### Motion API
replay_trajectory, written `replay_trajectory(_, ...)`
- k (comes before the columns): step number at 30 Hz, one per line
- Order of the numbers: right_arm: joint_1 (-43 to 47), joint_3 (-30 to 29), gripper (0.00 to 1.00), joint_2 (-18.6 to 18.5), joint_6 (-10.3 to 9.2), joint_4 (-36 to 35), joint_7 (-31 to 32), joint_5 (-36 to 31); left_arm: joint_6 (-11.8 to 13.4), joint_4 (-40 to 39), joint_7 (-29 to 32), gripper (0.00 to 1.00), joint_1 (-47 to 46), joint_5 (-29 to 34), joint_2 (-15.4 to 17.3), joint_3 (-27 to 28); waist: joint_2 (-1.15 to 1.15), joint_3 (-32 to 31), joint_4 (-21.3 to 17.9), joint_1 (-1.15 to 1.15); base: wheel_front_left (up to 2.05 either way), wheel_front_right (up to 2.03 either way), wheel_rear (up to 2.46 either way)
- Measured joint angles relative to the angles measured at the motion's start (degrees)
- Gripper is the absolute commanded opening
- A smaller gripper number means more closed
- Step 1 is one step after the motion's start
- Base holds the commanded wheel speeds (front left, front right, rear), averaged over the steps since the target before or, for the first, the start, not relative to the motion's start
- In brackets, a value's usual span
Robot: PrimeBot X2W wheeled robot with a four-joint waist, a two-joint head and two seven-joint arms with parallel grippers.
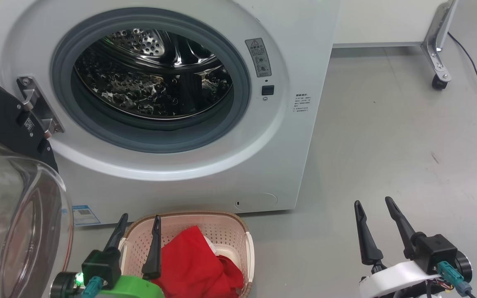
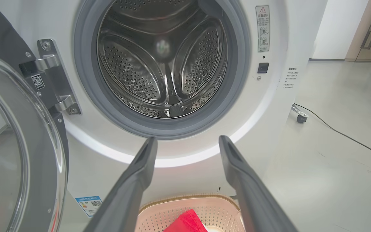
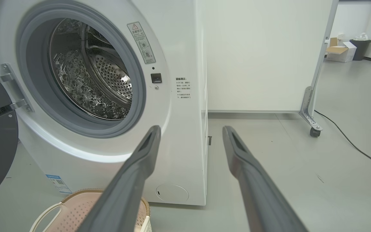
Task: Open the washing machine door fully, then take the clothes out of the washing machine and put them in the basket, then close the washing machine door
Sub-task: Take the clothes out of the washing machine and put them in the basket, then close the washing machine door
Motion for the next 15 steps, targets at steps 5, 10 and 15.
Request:
replay_trajectory(5,0.5,0.2,1.0,0.0,-0.23,-0.3,0.0,0.0,0.3,-0.9,0.1,1.0,1.2,0.0,0.2,-0.2,0.0,-0.3,-0.2,0.0,0.0,0.0,0.0)
replay_trajectory(10,1.3,0.5,1.0,0.0,-0.36,-0.7,0.0,-0.1,0.5,-2.4,0.8,1.0,1.7,0.2,0.8,-0.5,0.0,-0.3,-0.4,0.0,0.0,0.0,0.0)
replay_trajectory(15,1.4,0.8,1.0,0.0,-0.79,-1.0,0.0,-0.1,0.8,-3.6,1.4,1.0,2.5,1.3,1.3,-0.7,0.0,0.0,-0.5,0.0,0.0,0.0,0.0)
